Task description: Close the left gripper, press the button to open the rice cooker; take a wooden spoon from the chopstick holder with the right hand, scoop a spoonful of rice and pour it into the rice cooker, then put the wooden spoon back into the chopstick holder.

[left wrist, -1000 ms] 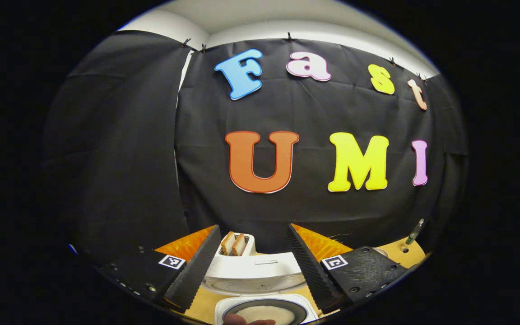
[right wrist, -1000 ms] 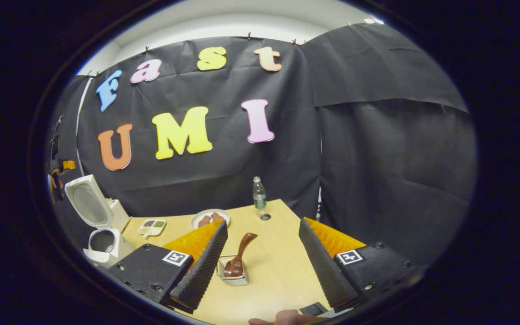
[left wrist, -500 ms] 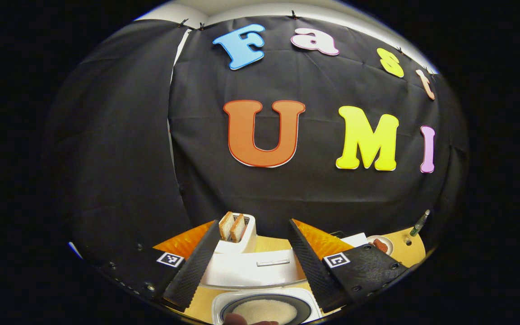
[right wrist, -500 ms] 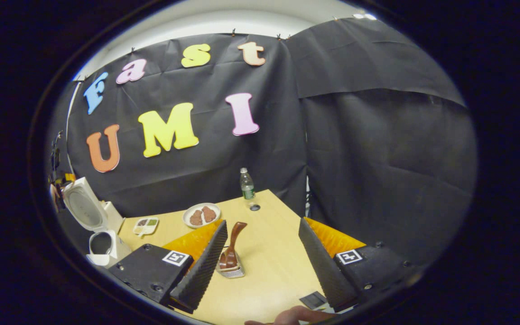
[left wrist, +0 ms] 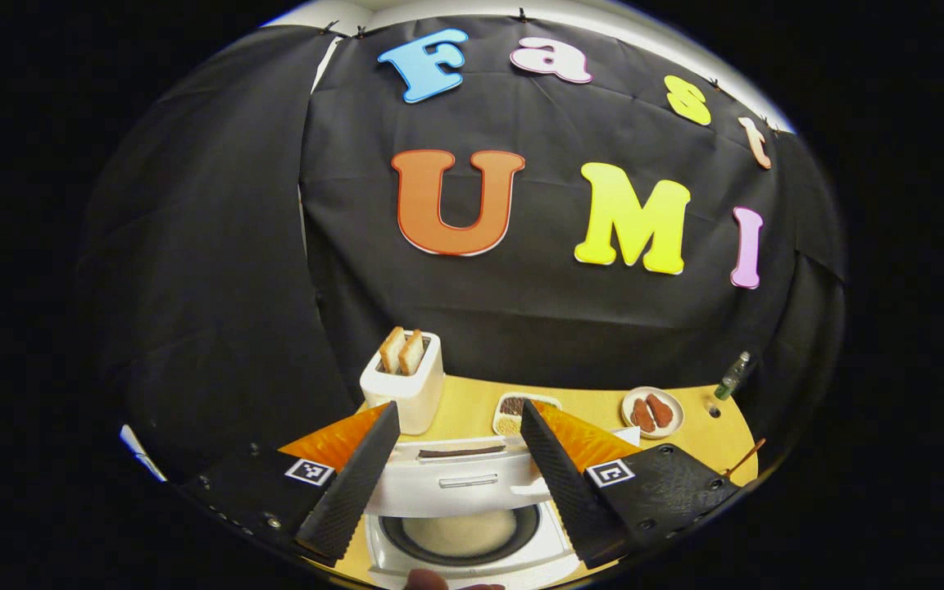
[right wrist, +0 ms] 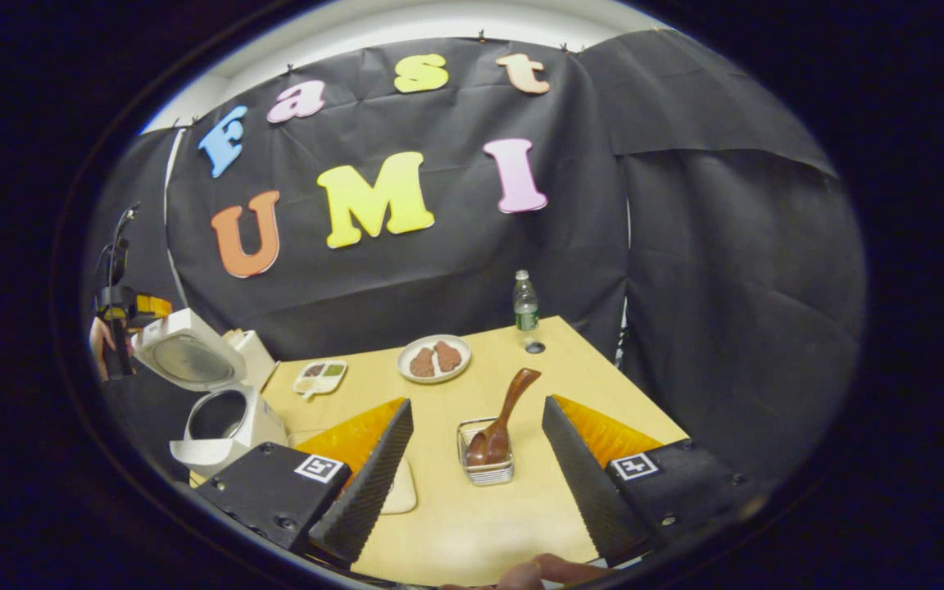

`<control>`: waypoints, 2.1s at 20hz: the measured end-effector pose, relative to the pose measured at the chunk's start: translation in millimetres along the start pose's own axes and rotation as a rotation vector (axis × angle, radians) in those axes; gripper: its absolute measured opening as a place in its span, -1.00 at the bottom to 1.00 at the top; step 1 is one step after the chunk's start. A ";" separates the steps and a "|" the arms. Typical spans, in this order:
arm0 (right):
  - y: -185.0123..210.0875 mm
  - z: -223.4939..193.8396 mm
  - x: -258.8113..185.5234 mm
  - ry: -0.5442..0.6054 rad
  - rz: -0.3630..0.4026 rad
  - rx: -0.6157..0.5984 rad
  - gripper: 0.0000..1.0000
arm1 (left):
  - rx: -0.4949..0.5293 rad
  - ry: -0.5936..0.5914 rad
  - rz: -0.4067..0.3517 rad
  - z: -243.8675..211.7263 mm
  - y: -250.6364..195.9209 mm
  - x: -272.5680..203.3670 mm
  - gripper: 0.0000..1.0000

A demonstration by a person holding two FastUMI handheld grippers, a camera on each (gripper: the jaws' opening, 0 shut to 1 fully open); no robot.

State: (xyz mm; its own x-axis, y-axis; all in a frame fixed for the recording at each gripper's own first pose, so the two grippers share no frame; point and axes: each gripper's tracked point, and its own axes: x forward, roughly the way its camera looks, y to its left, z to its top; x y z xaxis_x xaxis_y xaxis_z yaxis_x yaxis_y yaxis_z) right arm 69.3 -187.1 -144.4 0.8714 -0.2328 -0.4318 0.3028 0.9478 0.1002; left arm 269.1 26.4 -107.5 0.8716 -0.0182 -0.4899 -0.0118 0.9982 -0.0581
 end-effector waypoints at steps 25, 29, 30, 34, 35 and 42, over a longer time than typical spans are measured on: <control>47.7 -26.7 11.6 0.057 0.096 -0.026 1.00 | -0.075 0.484 0.006 -172.9 -7.6 -21.2 0.92; 62.6 -20.1 27.0 0.042 0.156 -0.073 0.99 | 0.001 0.481 0.013 -175.6 -5.5 -20.7 0.94; 65.4 -21.3 32.2 0.047 0.173 -0.084 1.00 | -0.005 0.481 0.018 -175.6 -5.1 -20.1 0.93; 73.5 -14.6 53.6 0.051 0.247 -0.105 1.00 | -0.024 0.423 0.042 -171.9 -5.9 -18.5 0.93; 72.5 -9.1 58.4 0.045 0.254 -0.116 1.00 | -0.019 0.401 0.054 -170.2 -5.6 -17.0 0.92; 61.4 19.7 75.1 -0.016 0.302 -0.165 1.00 | -0.042 0.320 0.115 -159.0 -5.7 -14.7 0.89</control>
State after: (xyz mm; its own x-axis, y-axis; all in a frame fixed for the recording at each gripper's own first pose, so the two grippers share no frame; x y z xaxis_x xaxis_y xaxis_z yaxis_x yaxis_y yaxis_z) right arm 160.9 -150.6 -152.9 0.9186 0.0614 -0.3904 -0.0351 0.9966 0.0742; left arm 178.4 12.0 -238.3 0.6654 0.0706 -0.7432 -0.1270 0.9917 -0.0195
